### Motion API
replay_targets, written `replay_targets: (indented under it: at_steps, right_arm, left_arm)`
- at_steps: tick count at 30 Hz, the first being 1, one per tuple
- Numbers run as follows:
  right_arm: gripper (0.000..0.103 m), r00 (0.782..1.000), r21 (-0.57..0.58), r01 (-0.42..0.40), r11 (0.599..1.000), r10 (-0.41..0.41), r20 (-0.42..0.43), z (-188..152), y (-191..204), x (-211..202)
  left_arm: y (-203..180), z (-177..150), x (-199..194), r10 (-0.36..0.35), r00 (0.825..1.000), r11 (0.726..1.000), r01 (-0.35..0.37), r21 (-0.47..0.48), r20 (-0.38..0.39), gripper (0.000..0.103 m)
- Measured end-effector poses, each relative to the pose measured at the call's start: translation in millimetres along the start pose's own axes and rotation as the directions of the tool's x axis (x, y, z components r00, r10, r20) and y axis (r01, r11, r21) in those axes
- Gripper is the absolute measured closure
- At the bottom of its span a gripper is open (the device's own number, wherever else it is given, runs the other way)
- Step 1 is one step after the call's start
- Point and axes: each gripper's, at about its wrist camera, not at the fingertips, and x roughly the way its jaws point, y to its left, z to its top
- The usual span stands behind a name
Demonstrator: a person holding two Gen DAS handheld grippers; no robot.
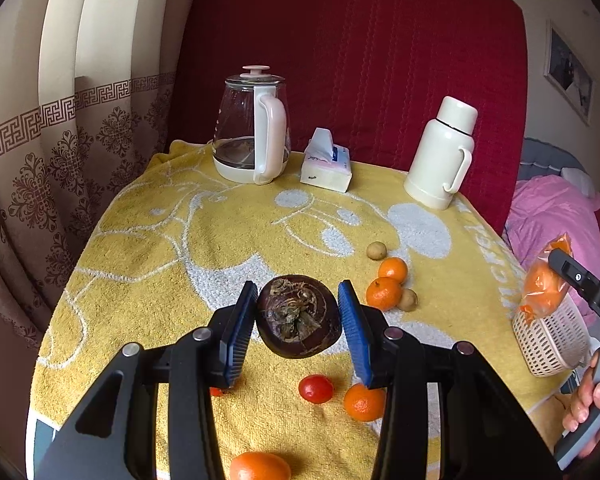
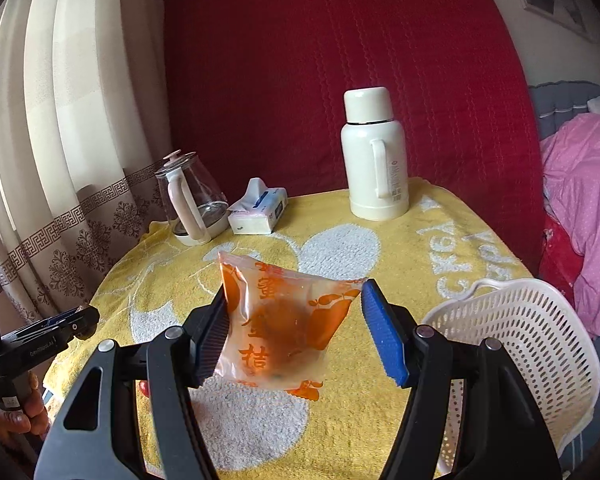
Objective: Organize fruits
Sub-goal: 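Carry the bag over the white basket and open the right tool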
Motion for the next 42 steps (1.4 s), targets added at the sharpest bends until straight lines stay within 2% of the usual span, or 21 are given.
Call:
replay_targets:
  at_steps: [12,26,42]
  right_arm:
    - [0.037,0.992,0.053,0.128,0.990,-0.129,0.004,0.7,-56.4,-16.1]
    - [0.037,0.974,0.047,0.226,0.973,-0.225,-0.023,-8.4,-103.7,-27.4]
    - [0.037,0.965,0.031,0.249,0.968,-0.245,-0.098,-23.8,-129.9,-13.4]
  left_arm:
    - [-25.8,3.5,-1.7,-0.026,1.000,0.999,0.026,0.037,0.005,0.061]
    - [-51.8,-1.0,-2.9,-0.057,0.998,0.997,0.056,0.044,0.005,0.061]
    - [-75.3,-6.4,2.3,-0.077,0.997,0.995,0.078,0.058,-0.017,0.061]
